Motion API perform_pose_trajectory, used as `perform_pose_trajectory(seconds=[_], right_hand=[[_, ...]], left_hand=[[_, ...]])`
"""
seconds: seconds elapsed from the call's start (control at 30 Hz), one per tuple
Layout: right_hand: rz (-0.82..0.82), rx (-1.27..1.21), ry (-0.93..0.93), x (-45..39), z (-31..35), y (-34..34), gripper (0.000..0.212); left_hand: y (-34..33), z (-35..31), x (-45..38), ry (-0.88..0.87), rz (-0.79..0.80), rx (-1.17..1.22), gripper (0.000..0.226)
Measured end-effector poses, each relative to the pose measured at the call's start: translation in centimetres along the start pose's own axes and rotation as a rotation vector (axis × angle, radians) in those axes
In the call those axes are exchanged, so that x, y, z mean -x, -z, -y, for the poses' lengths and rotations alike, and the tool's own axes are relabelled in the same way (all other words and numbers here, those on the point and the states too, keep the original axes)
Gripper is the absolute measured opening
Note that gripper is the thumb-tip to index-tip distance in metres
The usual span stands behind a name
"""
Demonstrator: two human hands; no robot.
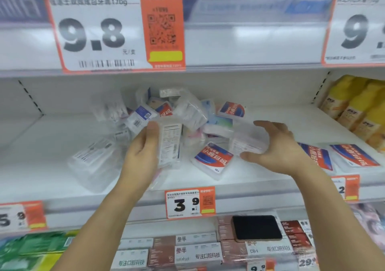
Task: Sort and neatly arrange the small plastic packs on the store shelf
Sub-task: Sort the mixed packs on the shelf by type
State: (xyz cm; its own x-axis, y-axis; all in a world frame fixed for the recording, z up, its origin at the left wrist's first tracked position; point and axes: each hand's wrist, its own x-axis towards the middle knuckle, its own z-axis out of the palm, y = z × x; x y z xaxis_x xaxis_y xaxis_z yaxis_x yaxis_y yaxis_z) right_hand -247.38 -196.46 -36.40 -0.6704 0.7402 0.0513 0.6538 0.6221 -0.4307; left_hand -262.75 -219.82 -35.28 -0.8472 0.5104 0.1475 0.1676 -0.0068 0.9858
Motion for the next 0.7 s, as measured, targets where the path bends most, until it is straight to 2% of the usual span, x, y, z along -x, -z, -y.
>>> perform_pose_trajectory(seconds=[0.07,0.13,0.23,0.3,0.4,0.47,0.53,0.63,0.7], right_hand=[[-0.033,-0.123,-0.01,0.2,-0.2,-0.1,0.085],[-0.133,-0.222,-0.004,0.5,-0.3,0.1,0.082],[-0.226,-0.436,0.041,0.7,0.0,0.7,0.078],[-0.201,-0.59,0.076,1.0,0.6,1.0,0.074],[-0.13,-0.795,0.089,1.5,2.1,0.7,0.062],[-0.086,-0.916,0.046,1.6,3.1,0.1,0.05],[-0.028,-0.949,-0.018,1.7,3.8,-0.2,0.043],[0.046,-0.967,-0.13,1.7,3.7,-0.3,0.05],[0.035,-0.972,-0.183,1.6,3.1,0.2,0.057]], left_hand=[[0.2,0.5,-0.1,-0.032,0.003,-0.093,0.029],[0.4,1.2,-0.3,-0.132,0.025,-0.318,0.022],[0.4,2.7,-0.7,-0.313,0.071,-0.693,0.037],[0.2,3.4,-0.9,-0.374,0.09,-0.868,0.041],[0.1,3.5,-1.1,-0.38,0.079,-0.951,0.051],[-0.2,3.1,-1.1,-0.446,0.045,-0.969,0.057],[-1.0,2.4,-0.6,-0.517,0.024,-0.922,0.05],[-3.0,1.9,0.5,-0.573,0.051,-0.913,0.039],[-4.1,2.2,0.8,-0.583,0.129,-0.896,0.037]])
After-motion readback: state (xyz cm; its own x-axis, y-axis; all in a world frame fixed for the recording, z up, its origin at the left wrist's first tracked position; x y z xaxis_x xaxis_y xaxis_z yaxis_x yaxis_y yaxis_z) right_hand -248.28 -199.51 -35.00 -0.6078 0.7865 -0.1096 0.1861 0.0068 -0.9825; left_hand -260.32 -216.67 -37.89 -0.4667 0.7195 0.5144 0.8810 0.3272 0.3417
